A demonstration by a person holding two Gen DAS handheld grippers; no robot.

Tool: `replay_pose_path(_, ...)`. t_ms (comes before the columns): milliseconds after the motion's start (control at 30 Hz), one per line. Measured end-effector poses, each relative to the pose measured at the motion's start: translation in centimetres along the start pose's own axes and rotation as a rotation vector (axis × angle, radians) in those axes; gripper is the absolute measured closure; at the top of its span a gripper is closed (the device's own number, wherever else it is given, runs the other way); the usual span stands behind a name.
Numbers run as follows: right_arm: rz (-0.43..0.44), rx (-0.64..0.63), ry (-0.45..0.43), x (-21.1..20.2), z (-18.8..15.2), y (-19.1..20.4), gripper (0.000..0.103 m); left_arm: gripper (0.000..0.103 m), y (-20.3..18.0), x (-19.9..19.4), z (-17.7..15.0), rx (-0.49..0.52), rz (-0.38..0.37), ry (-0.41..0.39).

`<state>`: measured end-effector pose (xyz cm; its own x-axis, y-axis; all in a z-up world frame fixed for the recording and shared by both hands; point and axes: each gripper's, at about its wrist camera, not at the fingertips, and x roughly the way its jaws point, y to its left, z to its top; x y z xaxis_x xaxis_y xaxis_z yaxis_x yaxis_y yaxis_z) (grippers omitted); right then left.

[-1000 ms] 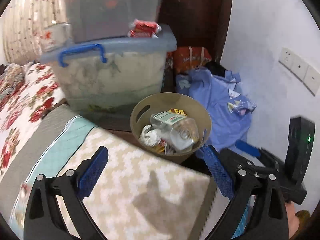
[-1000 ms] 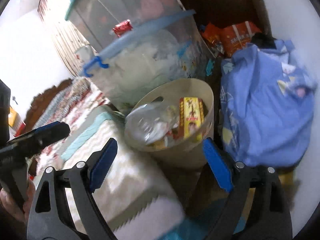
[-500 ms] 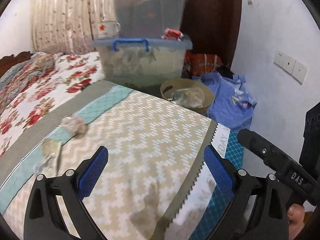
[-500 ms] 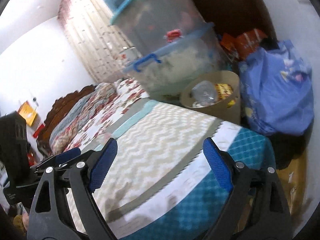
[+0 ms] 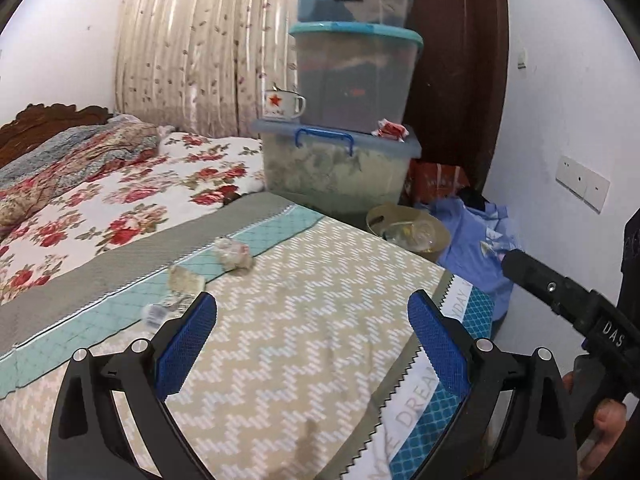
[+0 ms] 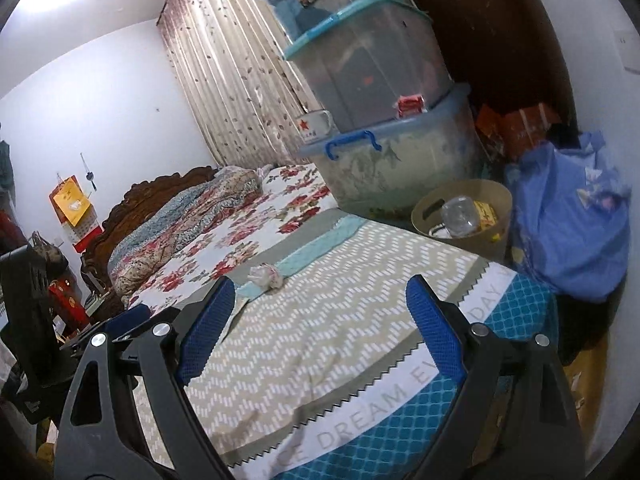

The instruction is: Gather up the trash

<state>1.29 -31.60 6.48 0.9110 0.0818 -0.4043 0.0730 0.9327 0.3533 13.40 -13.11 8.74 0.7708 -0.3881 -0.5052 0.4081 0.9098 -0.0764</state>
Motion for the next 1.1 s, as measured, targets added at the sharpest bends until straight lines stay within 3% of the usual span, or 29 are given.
replay_pose_path(300, 0.011, -0.035, 0.0, -0.7, -0.1, 2.7, 0.016, 0.011, 1.9, -2.1, -0.7, -0.031, 0.026, -0.033)
replay_pose_path(1100, 0.011, -0.041, 0.007, -0.9, -0.4, 3.5, 0.016, 0.011, 2.4, -3.8, -1.1, -0.013, 0.065, -0.081)
